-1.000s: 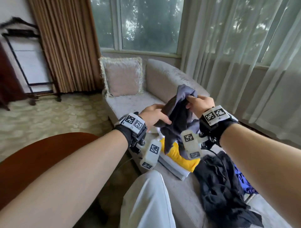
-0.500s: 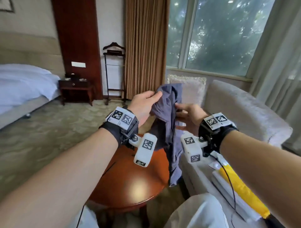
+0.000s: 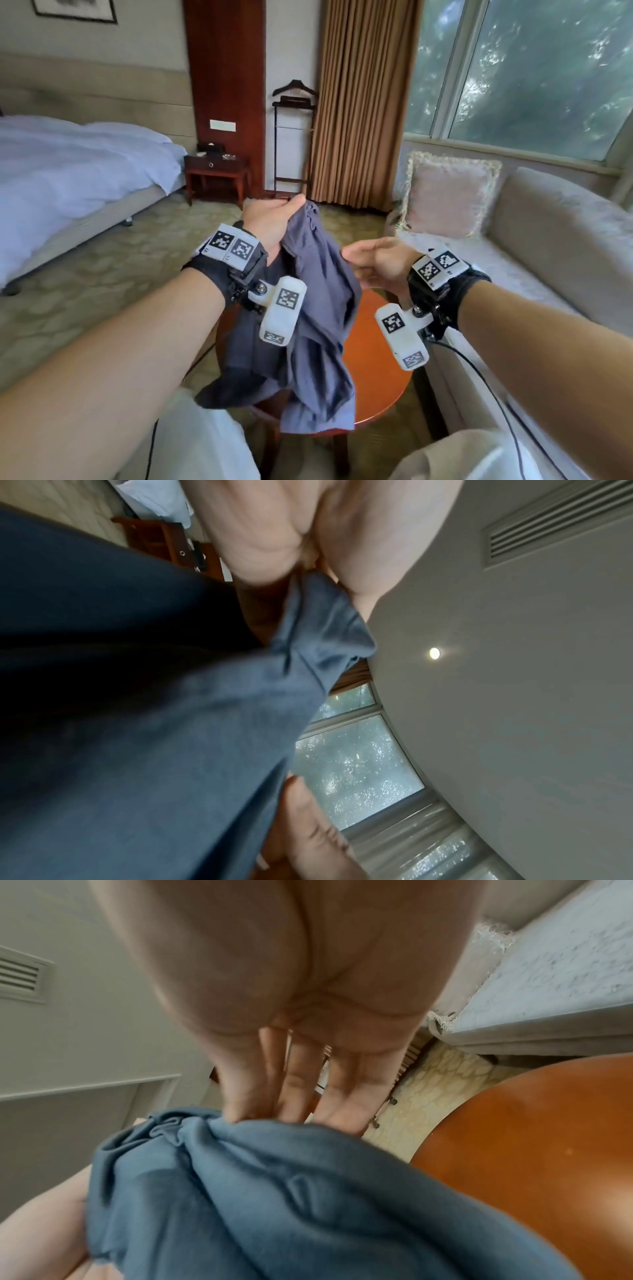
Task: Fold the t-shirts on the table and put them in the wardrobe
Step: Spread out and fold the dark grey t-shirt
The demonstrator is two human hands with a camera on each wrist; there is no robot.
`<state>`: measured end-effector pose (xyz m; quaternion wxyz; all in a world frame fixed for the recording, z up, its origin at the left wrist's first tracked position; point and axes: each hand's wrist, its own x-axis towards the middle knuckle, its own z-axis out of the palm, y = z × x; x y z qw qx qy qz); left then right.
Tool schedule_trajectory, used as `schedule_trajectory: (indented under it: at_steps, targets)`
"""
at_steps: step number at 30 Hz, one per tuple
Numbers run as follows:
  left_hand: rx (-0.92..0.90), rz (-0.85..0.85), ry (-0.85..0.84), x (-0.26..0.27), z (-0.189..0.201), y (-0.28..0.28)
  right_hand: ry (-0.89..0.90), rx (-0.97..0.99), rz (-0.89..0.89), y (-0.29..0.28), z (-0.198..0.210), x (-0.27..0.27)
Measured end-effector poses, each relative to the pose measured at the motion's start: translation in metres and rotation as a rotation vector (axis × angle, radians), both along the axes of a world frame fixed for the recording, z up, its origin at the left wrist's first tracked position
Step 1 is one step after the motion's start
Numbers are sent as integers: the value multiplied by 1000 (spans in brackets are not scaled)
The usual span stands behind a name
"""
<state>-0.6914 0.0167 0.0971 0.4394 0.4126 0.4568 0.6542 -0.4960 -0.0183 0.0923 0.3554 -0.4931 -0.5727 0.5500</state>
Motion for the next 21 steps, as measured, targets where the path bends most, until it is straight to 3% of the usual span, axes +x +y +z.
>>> schedule_trajectory:
  at_steps: [4,7,9,13,16,18,21]
  targets:
    - [-23,-57,-97,2,-2,-1,-100,-33,127,-1,-6,-14]
    - [-31,-74,-110,6,0,-4,-207,20,-7,12,-18,-27]
    - [-49,-65,-66,2,1,-6,-217,51,-132,17,-24,-27]
    - [-127,4,-6,-24,9,-8,-299,67,-198,22,-22,-9]
    - [-221,-41,94,-43,13,-9,-332,125,-331,27,-16,12]
    - [-198,-39,185,-49,13,-11,-340,149,-405,31,-11,21]
    - [-136,18,346,-53,15,-12,-435,131,-371,32,-2,28]
